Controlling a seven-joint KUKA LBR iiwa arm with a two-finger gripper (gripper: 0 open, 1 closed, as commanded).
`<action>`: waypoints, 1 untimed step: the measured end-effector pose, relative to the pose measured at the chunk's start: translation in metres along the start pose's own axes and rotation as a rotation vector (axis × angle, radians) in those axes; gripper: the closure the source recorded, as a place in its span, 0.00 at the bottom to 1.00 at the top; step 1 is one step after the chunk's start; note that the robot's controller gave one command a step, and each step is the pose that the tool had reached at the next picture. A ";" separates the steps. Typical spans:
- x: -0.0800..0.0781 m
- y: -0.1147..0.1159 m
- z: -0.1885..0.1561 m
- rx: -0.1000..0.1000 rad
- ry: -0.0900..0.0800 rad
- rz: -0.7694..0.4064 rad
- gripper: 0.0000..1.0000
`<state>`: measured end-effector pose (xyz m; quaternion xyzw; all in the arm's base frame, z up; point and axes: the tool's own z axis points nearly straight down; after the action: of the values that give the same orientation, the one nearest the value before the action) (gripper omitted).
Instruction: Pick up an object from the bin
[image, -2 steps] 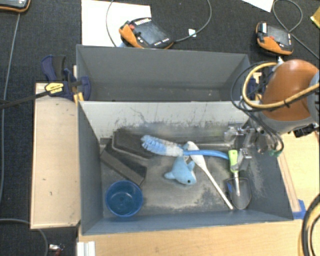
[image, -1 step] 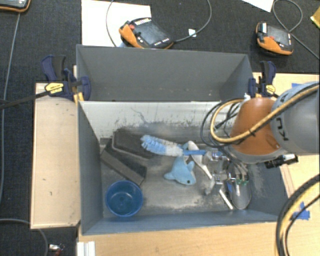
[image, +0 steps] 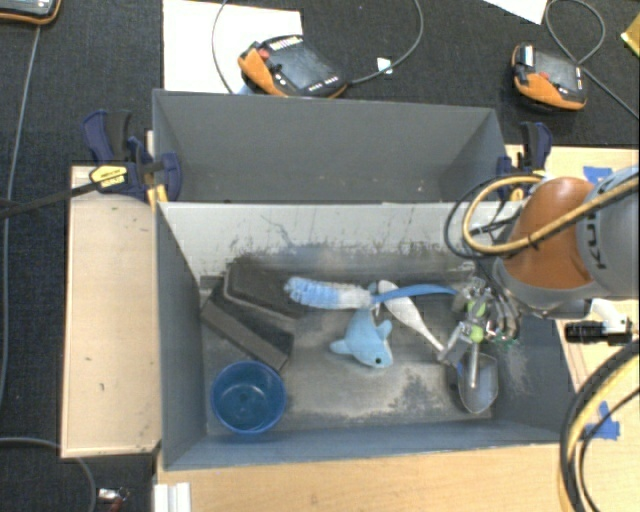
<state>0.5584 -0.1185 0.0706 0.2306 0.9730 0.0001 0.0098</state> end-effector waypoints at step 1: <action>0.088 0.039 -0.001 -0.002 0.014 -0.195 0.00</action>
Offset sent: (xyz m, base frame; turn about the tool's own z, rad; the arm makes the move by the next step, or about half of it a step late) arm -0.0746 -0.0148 -0.0006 -0.2549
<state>0.4971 -0.0435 0.0701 0.1348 0.9909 0.0019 0.0030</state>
